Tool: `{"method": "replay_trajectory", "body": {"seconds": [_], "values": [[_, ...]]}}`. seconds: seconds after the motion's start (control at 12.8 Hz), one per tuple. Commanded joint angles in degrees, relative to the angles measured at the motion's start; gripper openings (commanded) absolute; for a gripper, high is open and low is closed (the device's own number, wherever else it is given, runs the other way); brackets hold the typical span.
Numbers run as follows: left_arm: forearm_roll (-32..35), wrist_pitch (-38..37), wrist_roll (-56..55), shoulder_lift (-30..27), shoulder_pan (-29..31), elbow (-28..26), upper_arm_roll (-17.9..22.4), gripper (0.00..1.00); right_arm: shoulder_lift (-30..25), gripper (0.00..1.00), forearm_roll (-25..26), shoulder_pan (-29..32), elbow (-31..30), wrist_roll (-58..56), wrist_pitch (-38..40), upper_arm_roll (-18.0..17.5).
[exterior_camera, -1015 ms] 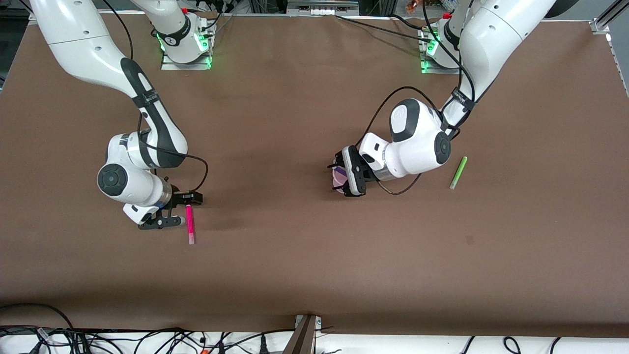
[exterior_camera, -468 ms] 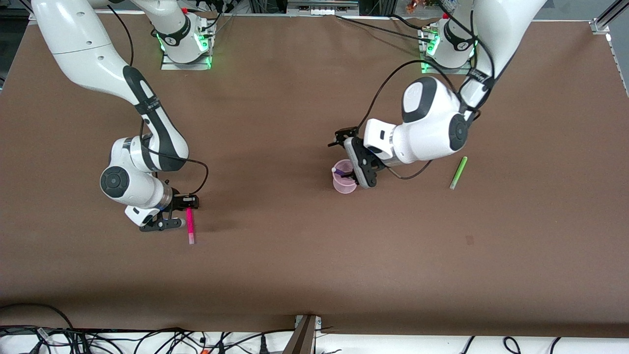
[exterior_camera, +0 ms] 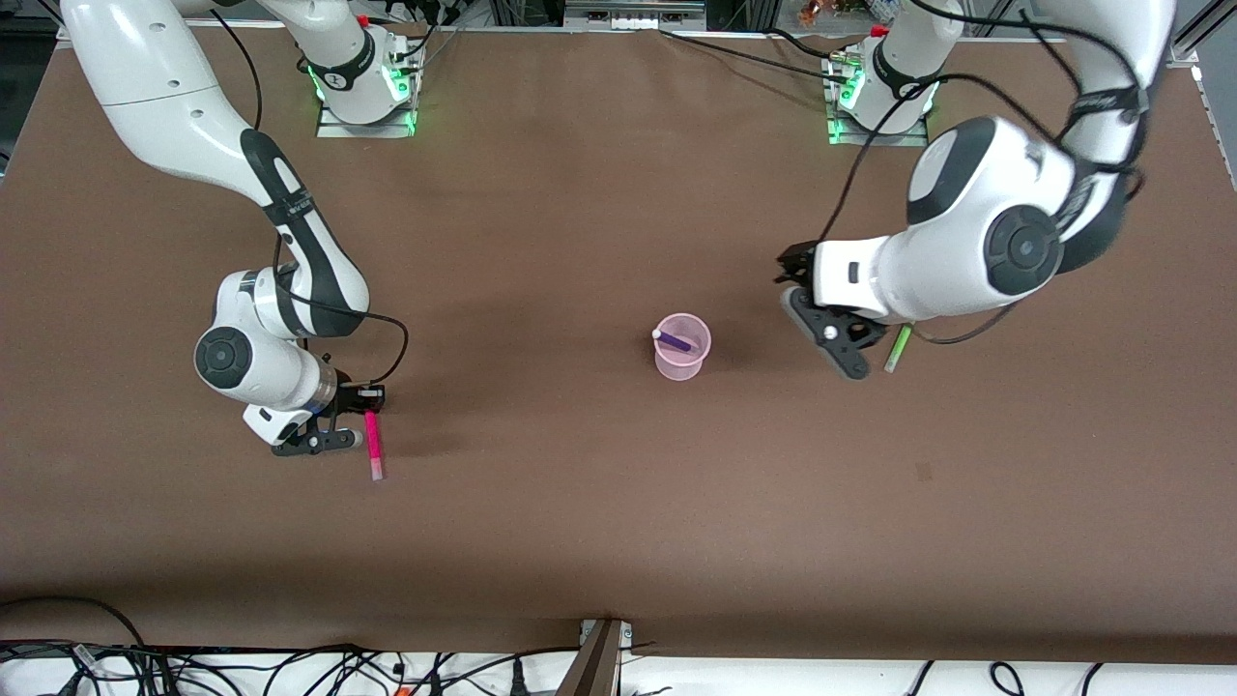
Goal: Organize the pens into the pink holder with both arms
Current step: 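Release the blue pen into the holder while the right gripper lifts the marker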
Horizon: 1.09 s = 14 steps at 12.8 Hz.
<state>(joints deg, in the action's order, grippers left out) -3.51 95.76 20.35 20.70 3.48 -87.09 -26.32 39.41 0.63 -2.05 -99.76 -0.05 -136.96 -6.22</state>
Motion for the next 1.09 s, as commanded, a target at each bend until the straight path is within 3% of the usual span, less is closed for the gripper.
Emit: {"method": "replay_trajectory", "body": {"seconds": [0.0, 0.08, 0.23, 0.39, 0.62, 0.86, 1.01], "values": [[11.3, -8.5, -12.8, 0.1, -0.9, 5.4, 0.1, 1.0, -0.4, 0.12, 0.7, 0.3, -0.3, -1.1, -0.5, -0.6], [15.4, -11.2, -13.4, 0.0, -0.1, 8.1, 0.1, 1.0, -0.6, 0.12, 0.7, 0.1, -0.2, -1.3, -0.2, -0.6], [15.5, -15.9, -12.9, -0.4, 2.7, 13.1, 0.7, 1.0, -1.0, 0.09, 0.3, 0.0, 0.4, -0.7, 3.0, -0.9], [13.5, -15.8, -13.6, -5.0, 1.4, 12.3, 7.4, 1.0, -1.3, 0.09, -0.4, -0.1, 2.8, 2.2, 9.2, -1.4], [4.9, -9.8, -13.8, -13.6, -2.2, 4.2, 21.7, 1.0, -1.5, 0.09, -2.5, -0.1, 6.9, 10.1, 18.6, -4.7], [6.0, -5.0, -13.6, -22.6, -3.7, -5.1, 24.6, 1.0, -2.0, 0.09, -7.8, -0.1, 10.3, 19.8, 26.2, -9.2], [6.1, -5.0, -13.8, -26.8, -6.7, -8.4, 28.8, 1.0, -2.0, 0.09, -11.1, -0.4, 12.7, 29.8, 28.5, -13.2]]}}
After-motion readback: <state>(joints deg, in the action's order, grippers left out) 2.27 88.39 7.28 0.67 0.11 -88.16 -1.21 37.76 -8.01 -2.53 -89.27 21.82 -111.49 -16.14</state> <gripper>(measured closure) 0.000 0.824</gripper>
